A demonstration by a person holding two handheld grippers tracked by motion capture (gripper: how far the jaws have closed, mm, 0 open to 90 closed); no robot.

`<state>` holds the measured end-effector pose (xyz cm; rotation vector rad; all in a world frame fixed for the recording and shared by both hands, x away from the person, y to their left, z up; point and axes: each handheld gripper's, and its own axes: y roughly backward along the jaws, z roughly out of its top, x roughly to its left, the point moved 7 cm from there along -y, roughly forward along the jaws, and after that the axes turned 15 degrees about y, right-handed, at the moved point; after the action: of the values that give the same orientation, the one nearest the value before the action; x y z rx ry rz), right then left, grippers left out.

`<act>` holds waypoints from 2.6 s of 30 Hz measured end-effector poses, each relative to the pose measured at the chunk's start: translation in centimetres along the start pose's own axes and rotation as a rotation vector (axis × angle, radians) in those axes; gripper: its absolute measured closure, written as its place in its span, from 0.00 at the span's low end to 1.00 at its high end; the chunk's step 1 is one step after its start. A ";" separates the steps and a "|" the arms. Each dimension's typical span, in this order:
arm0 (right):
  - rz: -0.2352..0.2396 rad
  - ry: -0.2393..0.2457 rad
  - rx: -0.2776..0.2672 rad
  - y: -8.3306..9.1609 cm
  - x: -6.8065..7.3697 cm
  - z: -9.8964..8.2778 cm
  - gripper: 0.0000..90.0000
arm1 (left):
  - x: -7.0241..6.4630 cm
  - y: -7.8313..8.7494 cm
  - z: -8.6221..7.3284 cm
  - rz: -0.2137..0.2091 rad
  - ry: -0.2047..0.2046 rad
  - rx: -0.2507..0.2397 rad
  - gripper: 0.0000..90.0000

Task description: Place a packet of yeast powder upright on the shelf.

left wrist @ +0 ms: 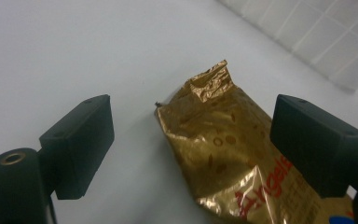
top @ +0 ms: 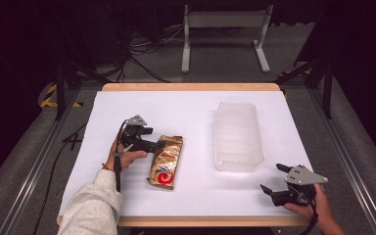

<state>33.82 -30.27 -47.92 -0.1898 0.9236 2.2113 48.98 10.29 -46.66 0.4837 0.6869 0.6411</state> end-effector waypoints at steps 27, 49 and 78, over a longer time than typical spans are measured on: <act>0.029 0.013 0.023 -0.1 0.6 -0.3 0.12 | 0.9 -3.6 -0.3 0.040 0.077 0.111 0.63; 0.016 0.003 0.010 0.0 0.2 -0.2 0.12 | -1.6 1.0 1.4 0.024 -0.023 -0.064 0.94; 0.011 0.009 -0.009 0.1 -0.1 0.2 0.12 | -10.9 8.0 2.7 -0.091 -0.242 -0.238 0.96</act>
<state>33.80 -30.22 -47.65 -0.2000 0.9220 2.2263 41.33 8.02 -35.39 0.3007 0.3946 0.5595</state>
